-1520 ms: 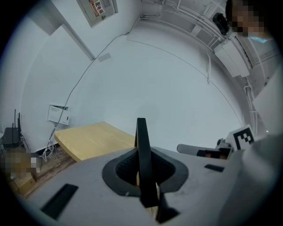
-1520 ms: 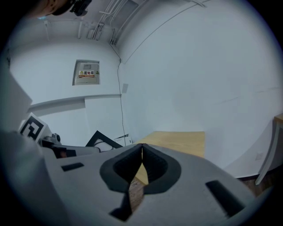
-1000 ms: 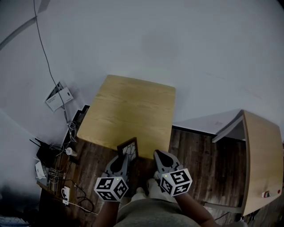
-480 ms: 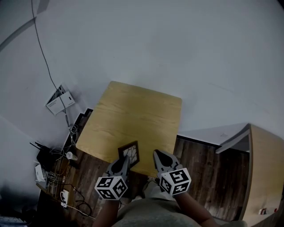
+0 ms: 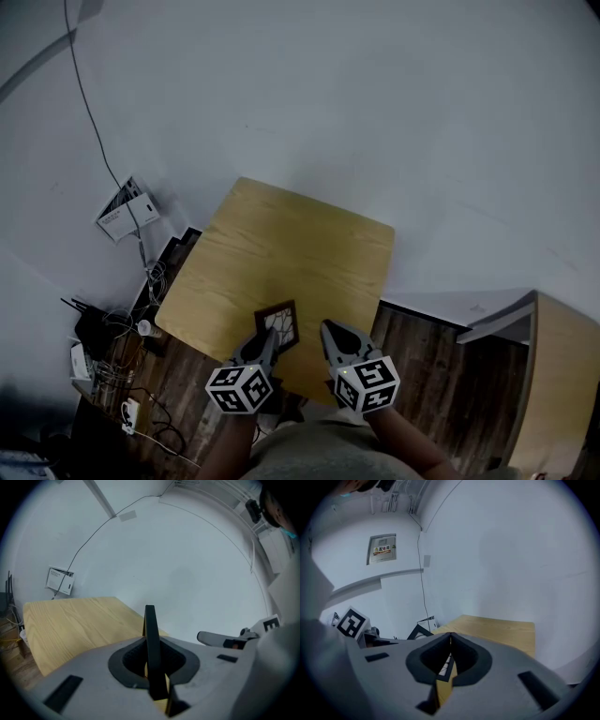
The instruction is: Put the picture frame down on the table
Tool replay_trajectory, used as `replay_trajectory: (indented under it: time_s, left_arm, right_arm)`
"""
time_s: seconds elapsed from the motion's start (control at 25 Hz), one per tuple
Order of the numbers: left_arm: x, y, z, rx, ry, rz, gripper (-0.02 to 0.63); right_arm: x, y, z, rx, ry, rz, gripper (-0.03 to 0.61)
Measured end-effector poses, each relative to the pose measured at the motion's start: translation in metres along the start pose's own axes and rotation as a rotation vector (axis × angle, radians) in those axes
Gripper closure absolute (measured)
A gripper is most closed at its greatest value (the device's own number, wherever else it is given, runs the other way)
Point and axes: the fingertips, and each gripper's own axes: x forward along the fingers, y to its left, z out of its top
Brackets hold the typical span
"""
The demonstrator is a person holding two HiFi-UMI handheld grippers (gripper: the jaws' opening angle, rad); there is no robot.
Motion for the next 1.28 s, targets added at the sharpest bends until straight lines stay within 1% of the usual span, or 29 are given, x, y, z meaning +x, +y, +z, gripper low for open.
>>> replay_trajectory:
  time_s: [0.32, 0.56, 0.72, 0.84, 0.96, 1.04, 1.16, 1.28]
  left_arm:
    - [0.044, 0.012, -0.006, -0.034, 0.049, 0.032, 0.575]
    - [0.07, 0.015, -0.01, -0.038, 0.078, 0.043, 0.575]
    - [0.082, 0.019, -0.009, -0.046, 0.081, 0.047, 0.575]
    - [0.089, 0.024, -0.005, -0.037, 0.079, 0.062, 0.575]
    - [0.093, 0.03, -0.003, -0.007, 0.084, 0.09, 0.575]
    - [0.095, 0.038, -0.005, 0.01, 0.092, 0.126, 0.574]
    - [0.097, 0.051, -0.007, 0.011, 0.098, 0.182, 0.574]
    - [0.099, 0.06, -0.008, 0.004, 0.098, 0.217, 0.571]
  right_arm:
    - [0.024, -0.023, 0.001, 0.0, 0.035, 0.015, 0.578]
    - [0.038, -0.039, 0.001, 0.006, 0.056, 0.025, 0.578]
    - [0.045, -0.046, 0.0, 0.004, 0.068, 0.039, 0.578]
    - [0.049, -0.049, 0.001, 0.0, 0.073, 0.049, 0.578]
    - [0.051, -0.052, 0.001, -0.001, 0.079, 0.057, 0.578]
    - [0.053, -0.055, 0.0, -0.002, 0.083, 0.062, 0.578]
    - [0.056, -0.056, 0.0, -0.002, 0.086, 0.07, 0.578]
    - [0.06, -0.055, 0.001, -0.003, 0.091, 0.08, 0.578]
